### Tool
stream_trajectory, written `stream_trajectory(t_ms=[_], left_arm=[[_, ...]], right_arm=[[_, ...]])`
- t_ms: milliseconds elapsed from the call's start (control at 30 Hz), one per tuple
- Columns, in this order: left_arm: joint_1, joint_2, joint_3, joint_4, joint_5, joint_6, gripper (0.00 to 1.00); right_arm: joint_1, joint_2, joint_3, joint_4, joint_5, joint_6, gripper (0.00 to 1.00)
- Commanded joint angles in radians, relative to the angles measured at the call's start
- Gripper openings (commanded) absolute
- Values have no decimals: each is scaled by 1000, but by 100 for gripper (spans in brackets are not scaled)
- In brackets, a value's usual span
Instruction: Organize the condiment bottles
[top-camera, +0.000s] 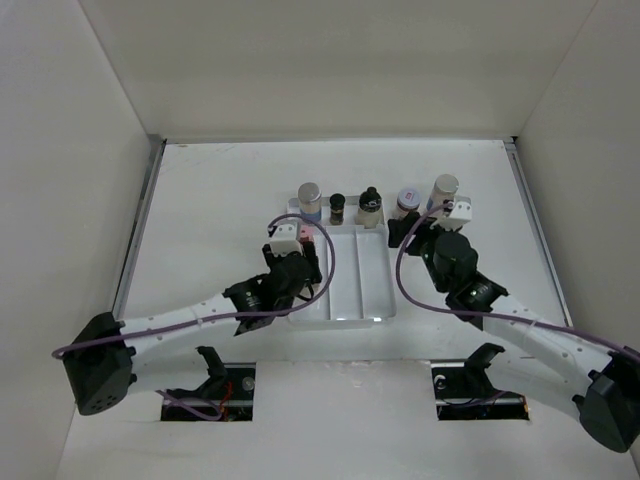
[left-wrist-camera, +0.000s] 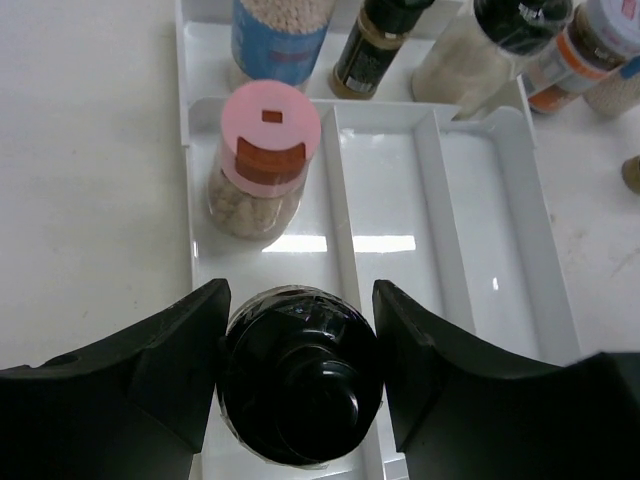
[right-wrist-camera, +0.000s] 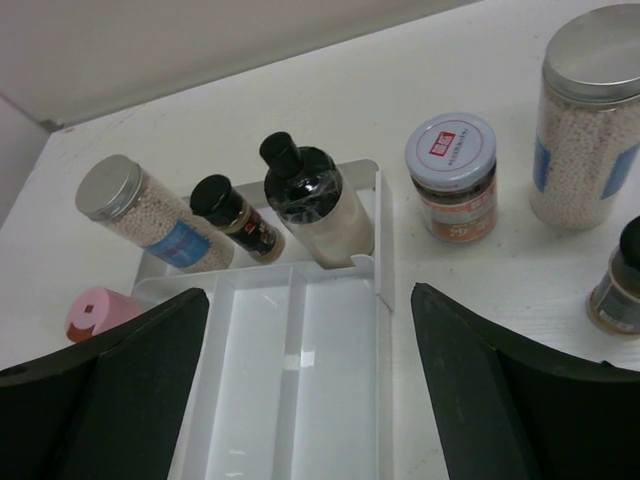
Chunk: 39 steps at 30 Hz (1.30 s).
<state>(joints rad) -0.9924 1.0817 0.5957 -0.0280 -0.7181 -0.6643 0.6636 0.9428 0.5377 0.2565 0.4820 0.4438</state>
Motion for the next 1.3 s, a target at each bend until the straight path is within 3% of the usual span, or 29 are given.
stream_trajectory(t_ms=[0,100,200,333,567,800,967,1267], left_arm=[[-18,61,39,125,-40,-8,32],[-15,118,20,161,-47,2,33],[-2,144,-16,214,-47,5,37],[4,132,-45,246,-47,6,55],[-4,-3,-126,283,-47,17,77],[1,-155,-203,301,-32,29,80],[-18,-236,-208,306,11,34,80],[5,-310,-221,281,8,45,80]], right_arm=[[-38,5,-2,41,-3,13,87],[-86,68,45,0,12,22,81],[-130,170,140,-54,35,19,89],[-204,330,264,-80,24,3,100],[-293,525,407,-105,-88,1,100],[-290,668,521,-154,-83,-2,94],[-289,757,587,-160,12,-8,89],[-289,841,614,-186,-3,32,73]])
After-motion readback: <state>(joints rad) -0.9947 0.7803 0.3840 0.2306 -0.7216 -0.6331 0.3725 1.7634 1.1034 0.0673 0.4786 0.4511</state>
